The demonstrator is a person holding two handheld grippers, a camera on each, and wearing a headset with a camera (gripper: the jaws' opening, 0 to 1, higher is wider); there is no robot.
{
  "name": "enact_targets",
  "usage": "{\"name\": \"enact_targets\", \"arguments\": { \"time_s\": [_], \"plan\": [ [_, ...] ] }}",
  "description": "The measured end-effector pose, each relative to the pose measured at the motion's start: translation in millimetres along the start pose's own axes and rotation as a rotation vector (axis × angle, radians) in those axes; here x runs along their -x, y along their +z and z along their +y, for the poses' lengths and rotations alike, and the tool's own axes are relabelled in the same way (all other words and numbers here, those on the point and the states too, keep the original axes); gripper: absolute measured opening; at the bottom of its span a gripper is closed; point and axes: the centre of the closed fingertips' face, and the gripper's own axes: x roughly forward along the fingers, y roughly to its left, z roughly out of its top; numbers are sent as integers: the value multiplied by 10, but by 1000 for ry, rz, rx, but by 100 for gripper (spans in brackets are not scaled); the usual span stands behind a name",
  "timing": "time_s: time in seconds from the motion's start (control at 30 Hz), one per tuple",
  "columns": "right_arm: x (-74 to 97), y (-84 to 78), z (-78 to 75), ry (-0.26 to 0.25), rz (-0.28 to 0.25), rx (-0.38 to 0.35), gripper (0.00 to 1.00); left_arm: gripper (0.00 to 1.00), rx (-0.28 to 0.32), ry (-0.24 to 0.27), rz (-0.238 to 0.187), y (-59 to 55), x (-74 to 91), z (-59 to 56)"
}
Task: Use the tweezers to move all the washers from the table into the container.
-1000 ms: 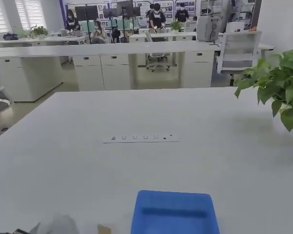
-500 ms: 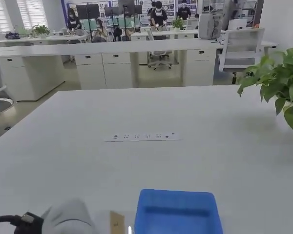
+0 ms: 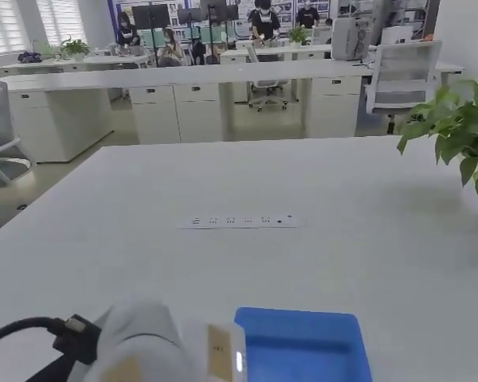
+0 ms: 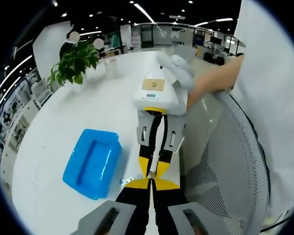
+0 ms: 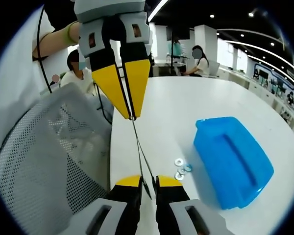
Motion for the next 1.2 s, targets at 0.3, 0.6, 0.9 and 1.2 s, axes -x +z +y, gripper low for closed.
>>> {"name": "enact_targets", "arguments": {
  "time_s": [0.3, 0.6, 0.9, 1.2],
  "plan": [
    [2, 116, -151, -54, -73, -25, 7, 0, -12, 16, 28, 67, 48, 140],
    [-33, 136, -188, -56, -96, -39, 7, 0, -32, 5, 55, 93, 21, 192],
    [-75, 142, -181, -50, -87, -10, 7, 0, -52, -6, 81, 82, -7, 206],
    [-71, 135, -219, -60, -83, -10, 7, 0, -72, -6, 100, 84, -17, 227]
  ]
}}
